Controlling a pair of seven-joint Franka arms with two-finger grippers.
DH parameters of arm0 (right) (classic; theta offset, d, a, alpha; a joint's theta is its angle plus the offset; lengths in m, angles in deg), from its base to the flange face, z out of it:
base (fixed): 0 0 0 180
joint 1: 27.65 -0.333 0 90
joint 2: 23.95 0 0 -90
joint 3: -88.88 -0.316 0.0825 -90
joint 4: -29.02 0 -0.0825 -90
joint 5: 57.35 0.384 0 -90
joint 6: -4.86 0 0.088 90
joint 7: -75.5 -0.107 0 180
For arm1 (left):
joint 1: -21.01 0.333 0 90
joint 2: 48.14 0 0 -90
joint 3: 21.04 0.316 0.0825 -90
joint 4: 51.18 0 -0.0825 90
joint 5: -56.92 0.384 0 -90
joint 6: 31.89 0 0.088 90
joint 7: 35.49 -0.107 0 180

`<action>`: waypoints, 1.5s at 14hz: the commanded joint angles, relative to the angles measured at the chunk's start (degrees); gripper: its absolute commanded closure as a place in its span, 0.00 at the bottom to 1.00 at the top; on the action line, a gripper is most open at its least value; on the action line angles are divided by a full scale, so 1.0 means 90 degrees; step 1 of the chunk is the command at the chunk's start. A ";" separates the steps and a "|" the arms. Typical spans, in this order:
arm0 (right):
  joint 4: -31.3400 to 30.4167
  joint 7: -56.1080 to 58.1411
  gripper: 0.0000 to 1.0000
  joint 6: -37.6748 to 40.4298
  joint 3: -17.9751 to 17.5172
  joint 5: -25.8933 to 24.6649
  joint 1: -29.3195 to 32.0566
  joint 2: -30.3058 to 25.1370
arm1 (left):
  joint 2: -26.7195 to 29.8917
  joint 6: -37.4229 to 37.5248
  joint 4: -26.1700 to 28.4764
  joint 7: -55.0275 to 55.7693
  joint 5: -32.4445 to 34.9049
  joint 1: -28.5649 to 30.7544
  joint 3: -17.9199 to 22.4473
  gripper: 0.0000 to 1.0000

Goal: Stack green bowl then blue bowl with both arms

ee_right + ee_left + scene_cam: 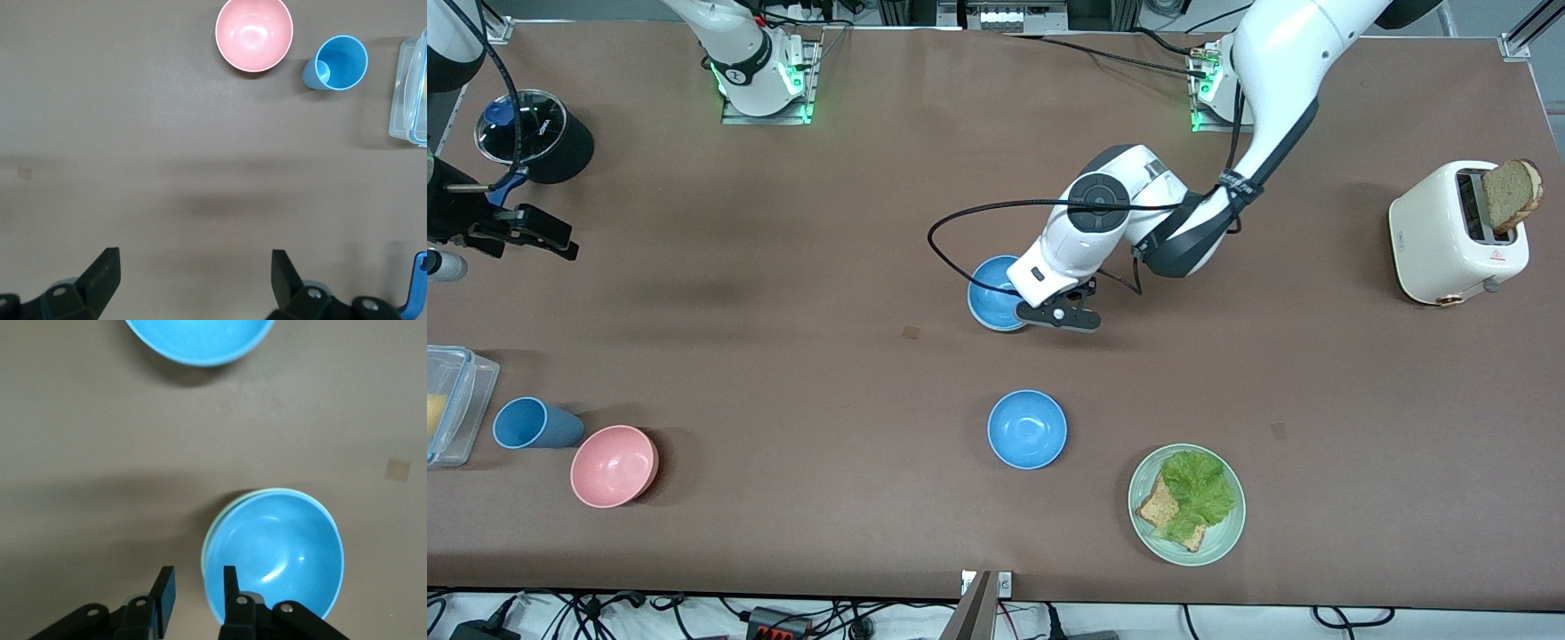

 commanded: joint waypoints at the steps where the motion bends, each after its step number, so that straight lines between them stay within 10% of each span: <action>1: -0.0106 0.0067 0.00 -0.0048 -0.0037 -0.0086 0.0052 -0.0145 | 0.0091 0.0804 -0.0538 -0.0082 -0.0238 0.0465 -0.0118 0.60; 5: -0.0097 0.0106 0.00 -0.0058 -0.0027 -0.0086 0.0052 -0.0145 | 0.0072 0.1565 -0.0967 -0.1057 -0.0375 0.1667 -0.0753 0.57; 16: -0.0116 0.0018 0.00 -0.0009 -0.0027 -0.0037 0.0052 -0.0175 | 0.0130 0.3345 -0.2004 -0.4221 0.0279 0.2743 -0.0734 0.52; 19: -0.0116 0.0018 0.00 -0.0038 -0.0027 -0.0037 0.0052 -0.0175 | 0.0295 0.3374 -0.2014 -0.4593 0.0065 0.3007 -0.0695 0.00; 21: -0.0106 0.0018 0.00 -0.0038 -0.0027 -0.0027 0.0052 -0.0175 | 0.0550 0.3549 -0.2004 -0.4584 -0.0072 0.3299 -0.0714 0.00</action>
